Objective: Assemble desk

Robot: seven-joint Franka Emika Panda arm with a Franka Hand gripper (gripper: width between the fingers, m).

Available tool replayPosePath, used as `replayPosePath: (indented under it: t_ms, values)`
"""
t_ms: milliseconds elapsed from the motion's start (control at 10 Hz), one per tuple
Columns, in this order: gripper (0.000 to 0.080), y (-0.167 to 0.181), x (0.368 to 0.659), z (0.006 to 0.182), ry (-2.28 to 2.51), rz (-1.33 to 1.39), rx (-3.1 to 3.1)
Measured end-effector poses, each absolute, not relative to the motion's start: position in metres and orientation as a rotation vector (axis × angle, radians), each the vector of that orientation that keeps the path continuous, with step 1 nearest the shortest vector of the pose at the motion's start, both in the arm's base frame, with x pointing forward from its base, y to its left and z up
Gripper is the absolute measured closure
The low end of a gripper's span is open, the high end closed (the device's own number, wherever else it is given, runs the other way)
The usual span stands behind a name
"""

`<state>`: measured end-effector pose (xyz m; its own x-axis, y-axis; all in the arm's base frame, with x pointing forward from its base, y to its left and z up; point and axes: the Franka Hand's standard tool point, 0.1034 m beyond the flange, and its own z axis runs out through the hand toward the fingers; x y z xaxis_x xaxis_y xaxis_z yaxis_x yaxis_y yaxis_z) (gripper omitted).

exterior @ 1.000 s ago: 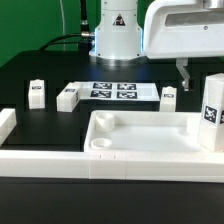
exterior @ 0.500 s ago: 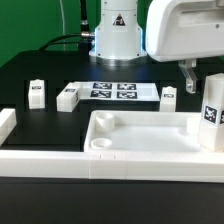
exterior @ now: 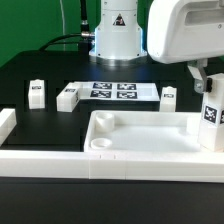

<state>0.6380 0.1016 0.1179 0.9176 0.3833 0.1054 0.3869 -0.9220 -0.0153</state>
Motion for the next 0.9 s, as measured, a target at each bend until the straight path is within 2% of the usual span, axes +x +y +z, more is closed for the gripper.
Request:
replayPosePath:
  t_ms: [400, 900]
  values:
    - [0.0509, 0.102, 0.6379, 0.1178, -0.539, -0.154, -3.05]
    - [0.0509, 0.1, 0.6376, 0.1169, 0.268, -0.132, -3.054]
